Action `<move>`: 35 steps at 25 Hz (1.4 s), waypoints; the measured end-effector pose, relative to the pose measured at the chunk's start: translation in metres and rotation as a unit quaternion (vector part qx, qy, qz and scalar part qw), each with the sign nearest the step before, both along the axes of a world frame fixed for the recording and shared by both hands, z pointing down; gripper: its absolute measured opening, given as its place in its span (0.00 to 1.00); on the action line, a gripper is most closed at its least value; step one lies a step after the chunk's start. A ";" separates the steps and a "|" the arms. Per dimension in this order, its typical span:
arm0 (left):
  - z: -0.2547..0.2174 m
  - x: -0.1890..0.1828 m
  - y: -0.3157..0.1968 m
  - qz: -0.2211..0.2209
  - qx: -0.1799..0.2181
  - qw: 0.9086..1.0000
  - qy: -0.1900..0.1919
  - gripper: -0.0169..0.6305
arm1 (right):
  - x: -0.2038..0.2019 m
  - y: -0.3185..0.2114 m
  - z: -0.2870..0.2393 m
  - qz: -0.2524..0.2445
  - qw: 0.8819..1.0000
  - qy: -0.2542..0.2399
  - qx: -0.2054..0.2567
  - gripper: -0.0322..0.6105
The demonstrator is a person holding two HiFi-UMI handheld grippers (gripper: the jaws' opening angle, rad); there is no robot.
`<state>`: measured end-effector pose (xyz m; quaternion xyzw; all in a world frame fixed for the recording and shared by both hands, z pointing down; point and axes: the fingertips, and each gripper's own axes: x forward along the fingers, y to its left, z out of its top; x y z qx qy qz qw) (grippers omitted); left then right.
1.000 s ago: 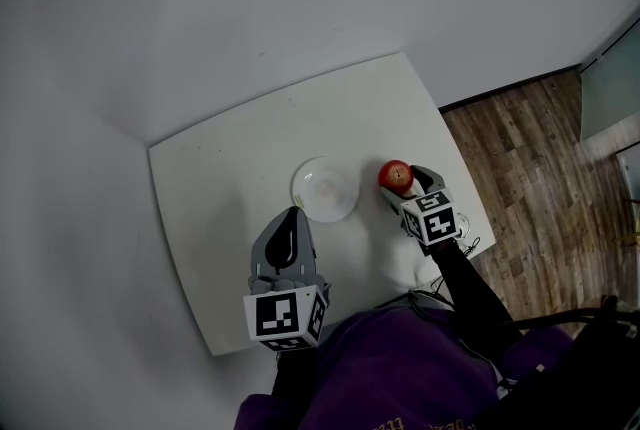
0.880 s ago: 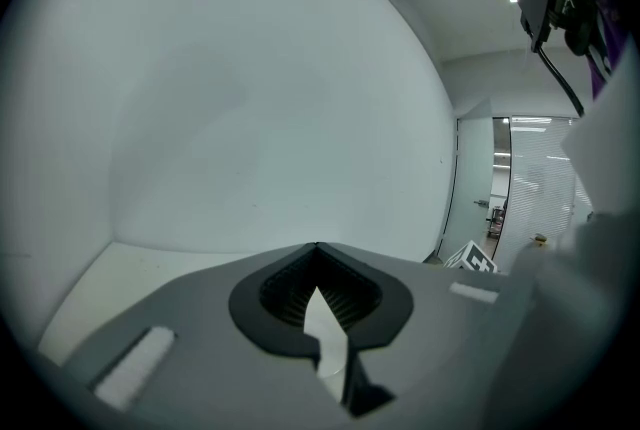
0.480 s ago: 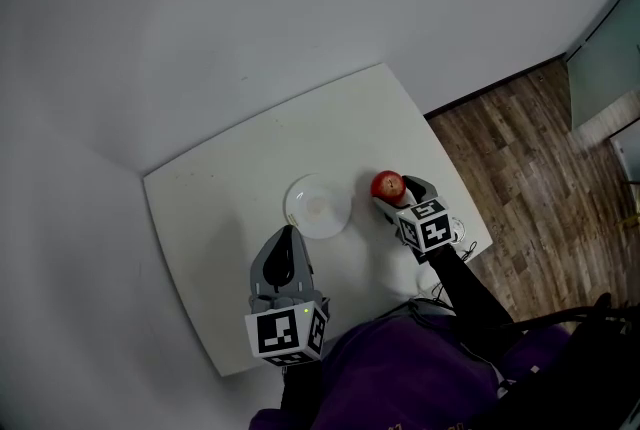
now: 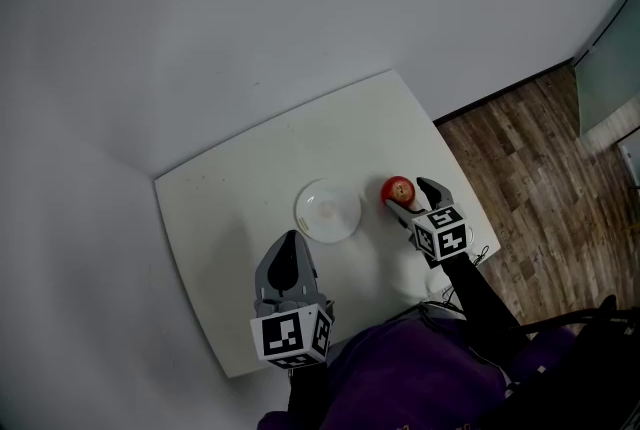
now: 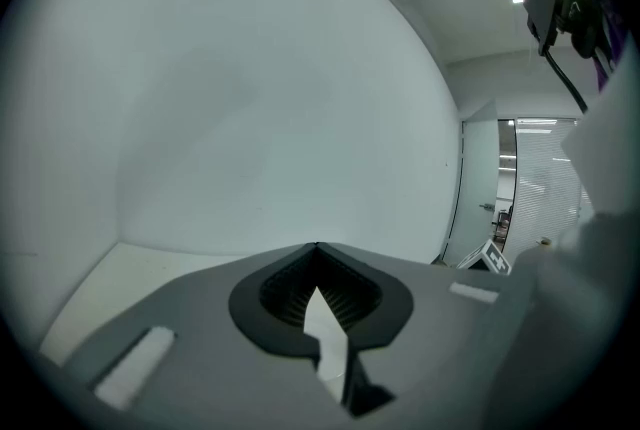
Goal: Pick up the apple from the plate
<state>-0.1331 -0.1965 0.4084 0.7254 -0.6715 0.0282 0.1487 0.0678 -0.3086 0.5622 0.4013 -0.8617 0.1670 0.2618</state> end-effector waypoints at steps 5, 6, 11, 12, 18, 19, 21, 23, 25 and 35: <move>-0.004 -0.006 0.003 -0.008 0.005 1.000 -0.003 0.04 | 0.001 -0.006 -0.067 0.009 0.991 -0.113 0.074 0.58; -0.005 -0.006 0.004 -0.009 0.007 1.000 -0.003 0.04 | 0.002 -0.007 -0.085 0.013 0.985 -0.143 0.092 0.58; -0.015 -0.011 0.008 -0.017 0.018 0.999 -0.020 0.04 | -0.006 -0.010 -0.141 -0.001 0.977 -0.141 0.161 0.57; -0.018 -0.012 0.009 -0.020 0.021 0.999 -0.024 0.04 | -0.008 -0.009 -0.150 -0.004 0.975 -0.135 0.175 0.53; -0.034 -0.013 0.012 -0.020 0.042 0.998 -0.033 0.04 | -0.029 0.006 -0.179 -0.048 0.967 -0.155 0.199 0.07; -0.035 -0.013 0.013 -0.020 0.045 0.998 -0.027 0.04 | -0.031 0.008 -0.180 -0.049 0.966 -0.156 0.198 0.07; -0.037 -0.014 0.015 -0.021 0.048 0.998 -0.021 0.04 | -0.034 0.010 -0.182 -0.047 0.966 -0.160 0.198 0.07; -0.037 -0.015 0.018 -0.023 0.047 0.998 -0.023 0.04 | -0.035 0.012 -0.184 -0.047 0.966 -0.159 0.200 0.07; -0.039 -0.016 0.020 -0.027 0.047 0.998 -0.024 0.04 | -0.037 0.013 -0.189 -0.048 0.965 -0.157 0.207 0.06; -0.038 -0.015 0.024 -0.036 0.042 0.998 -0.022 0.04 | -0.041 0.015 -0.202 -0.056 0.961 -0.171 0.209 0.06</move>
